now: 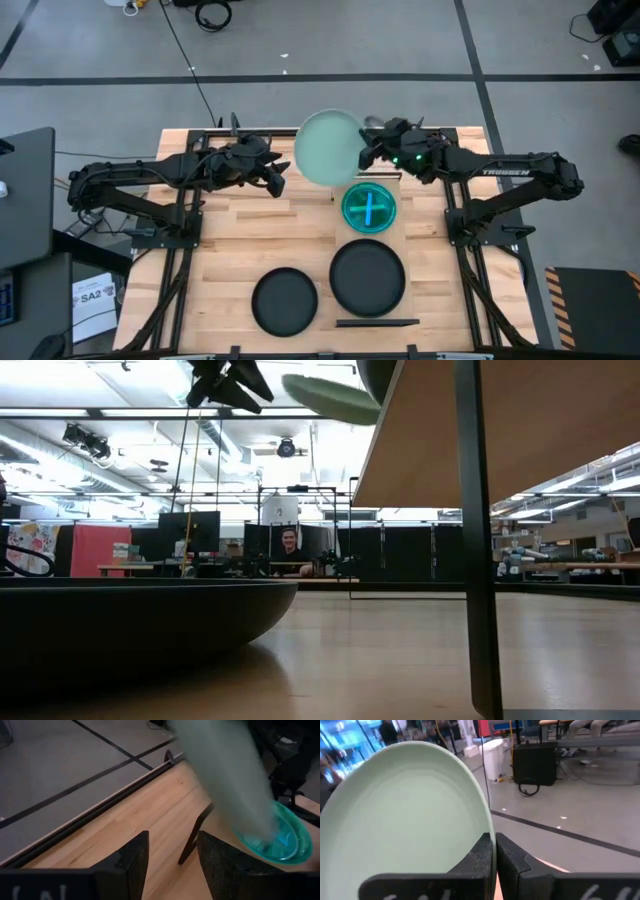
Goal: Place and stack plates onto a shelf
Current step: Put the gray plate on the top of the blue plate on the shelf
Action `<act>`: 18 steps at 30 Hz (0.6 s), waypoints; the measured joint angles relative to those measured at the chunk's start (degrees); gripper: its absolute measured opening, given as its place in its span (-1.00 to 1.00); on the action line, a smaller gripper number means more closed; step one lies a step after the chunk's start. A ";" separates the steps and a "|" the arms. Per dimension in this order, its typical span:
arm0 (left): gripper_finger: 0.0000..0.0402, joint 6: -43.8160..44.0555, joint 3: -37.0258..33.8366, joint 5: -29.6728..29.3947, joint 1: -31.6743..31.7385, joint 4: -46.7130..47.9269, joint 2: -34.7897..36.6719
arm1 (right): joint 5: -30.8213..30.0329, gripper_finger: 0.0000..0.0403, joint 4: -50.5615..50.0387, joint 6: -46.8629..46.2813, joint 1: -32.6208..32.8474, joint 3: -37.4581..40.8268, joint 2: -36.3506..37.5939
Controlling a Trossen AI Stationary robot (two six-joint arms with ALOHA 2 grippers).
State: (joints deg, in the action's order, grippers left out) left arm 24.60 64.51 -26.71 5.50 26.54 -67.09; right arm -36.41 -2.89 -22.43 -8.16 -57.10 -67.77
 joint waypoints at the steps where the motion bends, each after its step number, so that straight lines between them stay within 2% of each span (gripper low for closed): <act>1: -0.13 0.00 0.00 0.02 0.01 0.17 -0.01 | 0.18 -0.90 -0.16 -0.26 -0.42 0.00 0.88; 5: -0.13 0.02 0.00 -0.03 0.07 1.28 -0.02 | 0.21 -0.90 -2.78 -0.11 -1.48 -0.02 4.49; 9: -0.13 0.16 0.00 0.05 0.02 3.77 -0.03 | 2.87 -0.90 -5.67 -2.09 -1.47 -0.02 9.29; 12: -0.13 0.22 0.00 0.06 0.02 5.48 -0.02 | 8.56 -0.90 -9.96 -6.48 -1.47 -0.02 12.69; 18: -0.13 0.24 0.00 0.24 0.00 6.58 -0.02 | 24.70 -0.90 -20.06 -16.49 -0.63 -0.02 18.33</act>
State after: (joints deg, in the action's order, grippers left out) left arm 24.84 64.51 -26.47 5.50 33.11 -67.11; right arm -11.71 -22.95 -38.92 -8.79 -57.12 -49.44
